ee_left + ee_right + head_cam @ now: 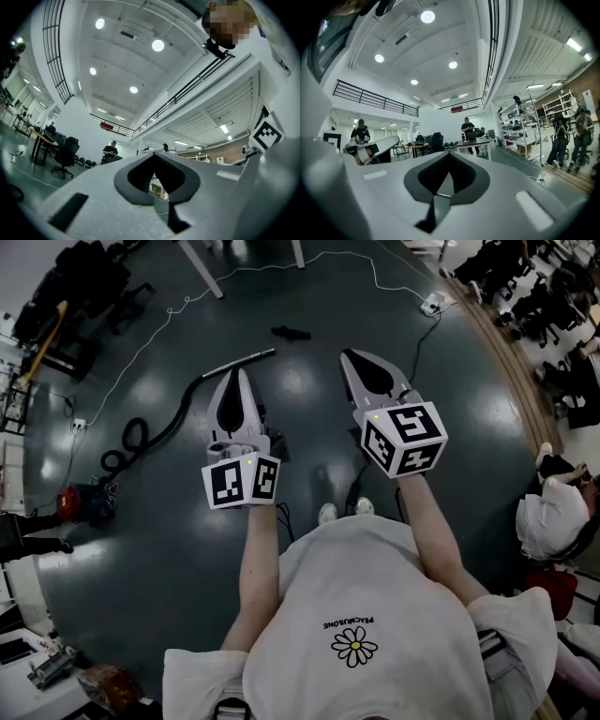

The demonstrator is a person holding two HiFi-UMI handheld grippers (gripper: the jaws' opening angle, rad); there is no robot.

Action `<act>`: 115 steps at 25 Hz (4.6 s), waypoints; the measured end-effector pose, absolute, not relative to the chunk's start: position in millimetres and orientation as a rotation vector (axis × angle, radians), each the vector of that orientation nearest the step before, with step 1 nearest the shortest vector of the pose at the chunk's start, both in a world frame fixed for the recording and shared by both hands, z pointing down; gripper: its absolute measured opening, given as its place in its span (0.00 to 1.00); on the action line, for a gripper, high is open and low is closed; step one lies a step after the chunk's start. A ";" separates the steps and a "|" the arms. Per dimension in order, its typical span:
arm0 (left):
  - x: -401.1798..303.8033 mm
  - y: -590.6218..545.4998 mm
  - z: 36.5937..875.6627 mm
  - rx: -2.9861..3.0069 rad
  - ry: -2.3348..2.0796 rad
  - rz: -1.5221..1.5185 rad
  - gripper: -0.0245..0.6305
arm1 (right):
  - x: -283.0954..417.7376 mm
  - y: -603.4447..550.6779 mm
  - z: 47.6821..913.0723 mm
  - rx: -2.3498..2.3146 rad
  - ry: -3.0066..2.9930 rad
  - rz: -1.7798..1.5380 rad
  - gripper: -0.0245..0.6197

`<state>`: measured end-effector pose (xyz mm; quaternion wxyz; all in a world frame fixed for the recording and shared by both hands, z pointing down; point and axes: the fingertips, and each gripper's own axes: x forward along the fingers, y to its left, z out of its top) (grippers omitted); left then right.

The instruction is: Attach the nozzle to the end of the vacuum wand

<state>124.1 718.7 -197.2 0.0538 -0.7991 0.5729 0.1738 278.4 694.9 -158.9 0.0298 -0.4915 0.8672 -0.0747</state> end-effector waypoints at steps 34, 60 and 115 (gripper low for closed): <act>-52.3 367.4 -136.8 -2.320 1.993 0.403 0.04 | 175.3 314.8 -86.5 -1.647 2.859 -0.373 0.08; -114.1 -16.4 36.5 -2.624 1.898 -0.081 0.18 | 70.9 -58.3 87.8 -1.714 3.087 -0.656 0.19; -112.3 -96.6 756.3 -2.270 0.807 -1.199 0.30 | -24.0 -126.5 752.1 -0.332 4.242 1.094 0.33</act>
